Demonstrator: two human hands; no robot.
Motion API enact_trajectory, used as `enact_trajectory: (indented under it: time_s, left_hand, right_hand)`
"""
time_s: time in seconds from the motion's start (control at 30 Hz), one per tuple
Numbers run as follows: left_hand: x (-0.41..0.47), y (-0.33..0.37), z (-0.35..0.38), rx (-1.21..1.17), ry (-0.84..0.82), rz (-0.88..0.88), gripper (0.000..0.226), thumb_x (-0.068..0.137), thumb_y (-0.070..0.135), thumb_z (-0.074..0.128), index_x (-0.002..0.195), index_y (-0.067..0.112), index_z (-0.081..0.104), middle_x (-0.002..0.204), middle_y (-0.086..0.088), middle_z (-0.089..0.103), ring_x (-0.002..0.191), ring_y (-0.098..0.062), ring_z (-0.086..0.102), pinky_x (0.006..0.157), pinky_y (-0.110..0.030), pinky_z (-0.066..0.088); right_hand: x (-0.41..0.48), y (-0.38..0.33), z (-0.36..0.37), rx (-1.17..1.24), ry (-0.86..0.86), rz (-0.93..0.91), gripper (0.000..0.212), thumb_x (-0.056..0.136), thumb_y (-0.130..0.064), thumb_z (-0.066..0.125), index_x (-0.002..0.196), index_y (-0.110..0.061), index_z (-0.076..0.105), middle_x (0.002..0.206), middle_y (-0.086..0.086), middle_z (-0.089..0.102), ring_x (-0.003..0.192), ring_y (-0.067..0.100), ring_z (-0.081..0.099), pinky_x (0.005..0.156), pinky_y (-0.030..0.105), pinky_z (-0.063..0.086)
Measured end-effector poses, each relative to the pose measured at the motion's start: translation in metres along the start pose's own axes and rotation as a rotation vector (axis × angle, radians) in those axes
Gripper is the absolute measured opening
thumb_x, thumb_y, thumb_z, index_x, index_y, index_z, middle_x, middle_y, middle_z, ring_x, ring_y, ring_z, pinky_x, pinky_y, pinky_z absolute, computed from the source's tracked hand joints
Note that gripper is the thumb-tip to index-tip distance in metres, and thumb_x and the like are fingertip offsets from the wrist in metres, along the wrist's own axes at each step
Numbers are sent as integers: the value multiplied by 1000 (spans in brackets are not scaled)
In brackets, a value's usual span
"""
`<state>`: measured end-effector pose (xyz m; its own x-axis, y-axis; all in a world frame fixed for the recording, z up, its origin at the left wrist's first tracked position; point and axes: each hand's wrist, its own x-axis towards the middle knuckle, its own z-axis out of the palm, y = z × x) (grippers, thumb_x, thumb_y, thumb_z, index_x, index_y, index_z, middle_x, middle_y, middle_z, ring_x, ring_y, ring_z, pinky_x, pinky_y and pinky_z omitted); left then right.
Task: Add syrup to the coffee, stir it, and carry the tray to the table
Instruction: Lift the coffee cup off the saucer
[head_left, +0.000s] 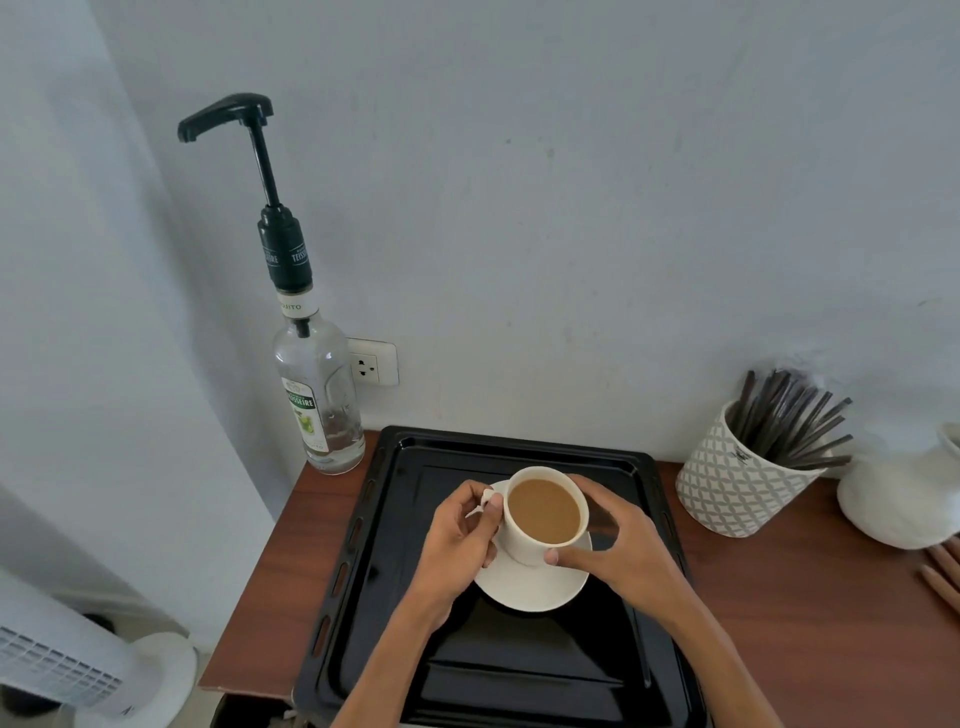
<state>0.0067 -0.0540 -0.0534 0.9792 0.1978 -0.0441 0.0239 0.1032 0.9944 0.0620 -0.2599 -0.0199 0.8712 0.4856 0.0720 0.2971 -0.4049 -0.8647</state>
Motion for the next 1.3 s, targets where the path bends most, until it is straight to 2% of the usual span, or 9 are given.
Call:
enact_trajectory:
  time_s: [0.13,0.37,0.5,0.57,0.67,0.8,0.97,1.17,1.3]
  left_hand:
    - [-3,2,13,12,84,-4,20,101,32,54,90,17,62,84,8,71,74,1,62,63,-15,48]
    - [-8,6,22,-24,215,-7,21,103,30,49,90,17,58,80,9,65,67,3,55,62,-14,45]
    - [-12,13,20,-40,276,15,22,103,32,47,92,16,57,86,0,66,74,0,58,69,-19,47]
    - [-13,18,16,-61,291,37,22,103,31,48,91,15,57,86,-3,66,77,-4,59,73,-25,46]
    - [-14,26,8,-87,314,73,22,103,31,48,88,17,57,82,0,64,77,-7,58,72,-28,46]
    - [-16,36,-7,-96,359,113,24,103,33,48,91,16,60,82,3,67,75,-3,62,65,-19,51]
    - [-20,55,-28,-82,428,146,26,104,32,46,91,18,64,82,6,69,76,-1,63,65,-16,50]
    - [-26,78,-58,-79,492,195,25,102,32,48,93,18,66,80,10,70,73,0,62,62,-14,48]
    - [-31,91,-78,-73,535,212,27,100,38,48,98,18,65,92,0,72,88,-11,68,72,-23,53]
  right_hand:
    - [0,-4,-4,-13,9,-7,71,61,-52,93,123,-61,59,124,-24,70,117,2,65,98,28,51]
    - [4,-15,-3,-22,-5,-18,68,62,-50,93,120,-62,61,120,-25,71,114,1,66,98,30,53]
    - [9,-25,2,-7,-10,-36,69,61,-54,92,124,-52,63,121,-24,72,116,4,66,103,40,53]
    - [12,-31,3,-4,-21,-49,70,61,-58,91,124,-55,62,122,-24,71,117,3,65,105,40,52]
    - [17,-42,6,-5,-35,-66,71,61,-57,91,125,-54,61,123,-25,70,119,3,64,105,40,51]
    - [27,-58,11,14,-49,-90,76,61,-55,92,129,-47,60,126,-24,68,120,5,64,105,40,53]
    - [40,-79,20,63,-101,-131,71,67,-39,95,130,-39,63,126,-17,70,120,9,66,104,36,53]
    - [55,-103,40,102,-151,-184,66,68,-35,94,127,-37,64,123,-18,72,118,8,66,98,27,55]
    - [65,-122,57,111,-164,-231,63,67,-40,94,124,-42,65,121,-20,72,115,5,67,92,15,53]
